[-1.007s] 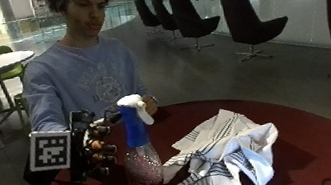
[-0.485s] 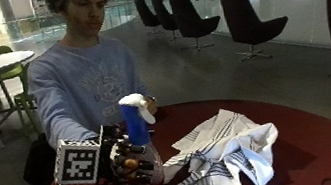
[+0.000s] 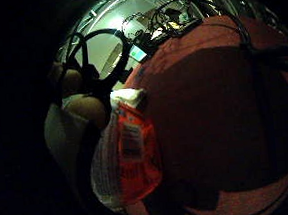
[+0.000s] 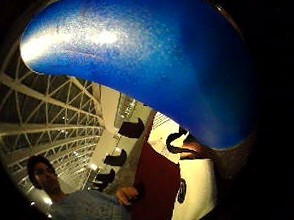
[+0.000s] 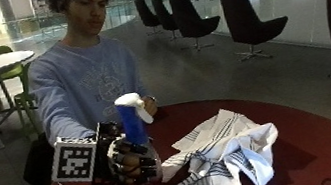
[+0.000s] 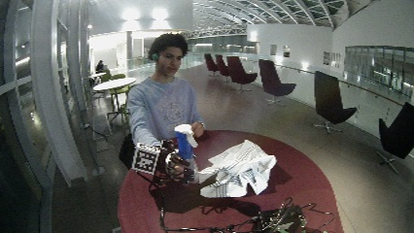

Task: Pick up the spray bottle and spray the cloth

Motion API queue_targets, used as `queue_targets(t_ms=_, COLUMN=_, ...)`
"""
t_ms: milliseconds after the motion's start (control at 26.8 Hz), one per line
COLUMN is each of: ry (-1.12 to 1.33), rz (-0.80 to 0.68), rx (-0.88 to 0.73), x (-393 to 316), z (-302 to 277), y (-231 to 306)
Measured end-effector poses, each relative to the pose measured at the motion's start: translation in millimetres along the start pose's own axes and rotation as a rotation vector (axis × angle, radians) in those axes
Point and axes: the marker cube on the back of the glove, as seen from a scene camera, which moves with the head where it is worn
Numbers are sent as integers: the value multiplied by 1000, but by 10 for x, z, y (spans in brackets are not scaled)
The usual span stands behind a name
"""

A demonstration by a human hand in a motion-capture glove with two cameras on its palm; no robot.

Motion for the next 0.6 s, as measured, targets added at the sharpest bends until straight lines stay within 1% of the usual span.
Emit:
queue_targets(t_ms=112, ry=15, rz=-14, rx=-69, x=-133, z=-71, y=-58)
queue_targets(t_ms=336, ry=116, rz=-91, rx=-320, x=-637, z=-163, y=-200)
queue_targets(t_ms=447, ry=206, rz=-118, rx=-441, x=-889, z=-110, y=-244)
queue_targets(t_ms=597, ry=385, rz=-101, rx=-608, x=-1105, z=72, y=-259)
